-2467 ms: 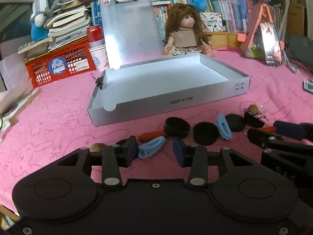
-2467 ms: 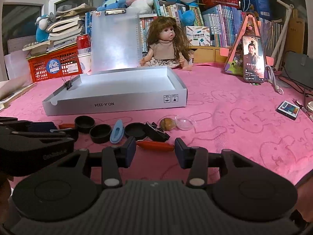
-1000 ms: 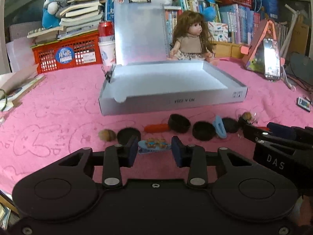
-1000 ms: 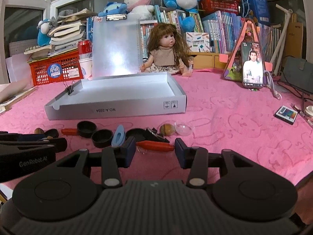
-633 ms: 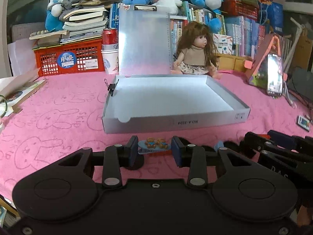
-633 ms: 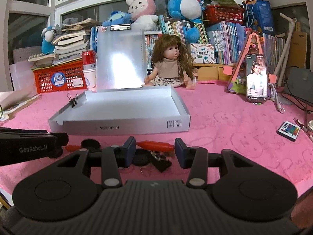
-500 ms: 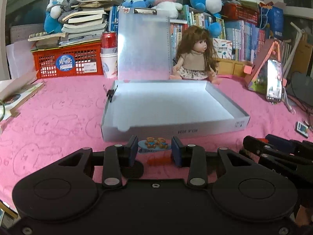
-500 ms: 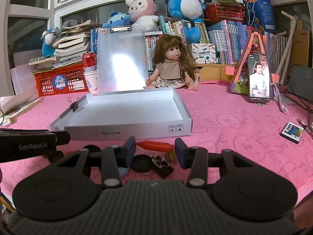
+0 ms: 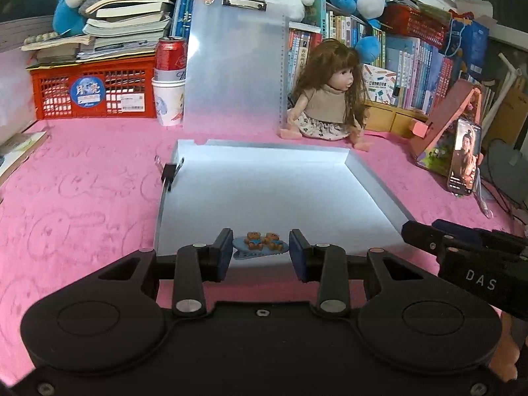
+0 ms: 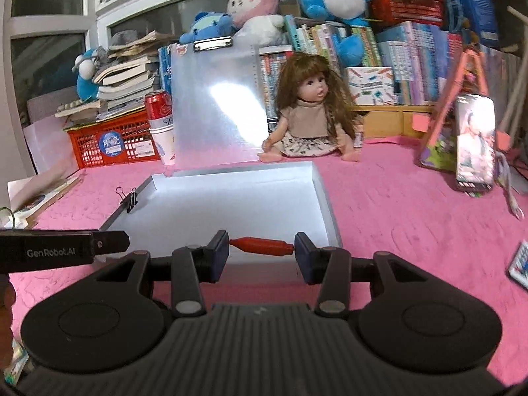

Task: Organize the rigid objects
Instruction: 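Carry the packet in the left tool and red stick in the right tool over the box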

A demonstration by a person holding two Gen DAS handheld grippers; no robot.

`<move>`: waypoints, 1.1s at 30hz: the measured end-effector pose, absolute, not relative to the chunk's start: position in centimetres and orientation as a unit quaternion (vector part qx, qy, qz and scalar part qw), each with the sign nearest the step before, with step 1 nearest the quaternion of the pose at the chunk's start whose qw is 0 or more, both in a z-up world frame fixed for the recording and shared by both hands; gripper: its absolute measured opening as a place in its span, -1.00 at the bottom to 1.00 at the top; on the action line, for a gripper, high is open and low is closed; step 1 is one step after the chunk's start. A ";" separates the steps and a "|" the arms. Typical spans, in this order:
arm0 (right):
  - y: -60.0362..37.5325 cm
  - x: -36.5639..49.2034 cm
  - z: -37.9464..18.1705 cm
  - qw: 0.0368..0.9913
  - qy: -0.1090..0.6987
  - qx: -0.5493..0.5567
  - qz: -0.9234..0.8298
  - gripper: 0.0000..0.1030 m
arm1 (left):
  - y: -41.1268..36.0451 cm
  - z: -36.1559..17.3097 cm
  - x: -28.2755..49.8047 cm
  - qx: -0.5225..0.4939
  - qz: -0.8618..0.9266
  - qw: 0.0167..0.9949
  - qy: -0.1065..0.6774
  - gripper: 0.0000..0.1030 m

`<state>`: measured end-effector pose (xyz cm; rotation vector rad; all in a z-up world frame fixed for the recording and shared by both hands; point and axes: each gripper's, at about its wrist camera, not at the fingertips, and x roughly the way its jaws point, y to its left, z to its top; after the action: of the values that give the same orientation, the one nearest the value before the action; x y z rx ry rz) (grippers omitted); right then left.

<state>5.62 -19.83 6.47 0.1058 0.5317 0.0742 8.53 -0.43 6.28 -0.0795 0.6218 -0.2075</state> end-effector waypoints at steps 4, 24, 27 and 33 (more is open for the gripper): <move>-20.4 8.8 6.1 0.952 0.295 0.062 0.056 -0.05 | -0.2 6.0 11.3 -0.049 -0.101 0.942 0.317 -0.31; -21.0 16.7 2.5 0.901 0.421 0.071 0.074 -0.04 | -1.3 1.8 17.3 -0.029 -0.088 0.917 0.389 -0.31; -20.8 16.7 2.4 0.903 0.419 0.057 0.074 -0.05 | -1.4 1.3 17.2 -0.027 -0.089 0.915 0.392 -0.31; -20.5 16.7 2.3 0.904 0.419 0.040 0.075 -0.02 | -1.8 1.1 17.0 -0.011 -0.086 0.919 0.385 -0.31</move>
<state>16.73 -20.51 2.31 0.0827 0.8651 0.1558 16.98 -1.79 1.08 -0.0232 0.7909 -0.1774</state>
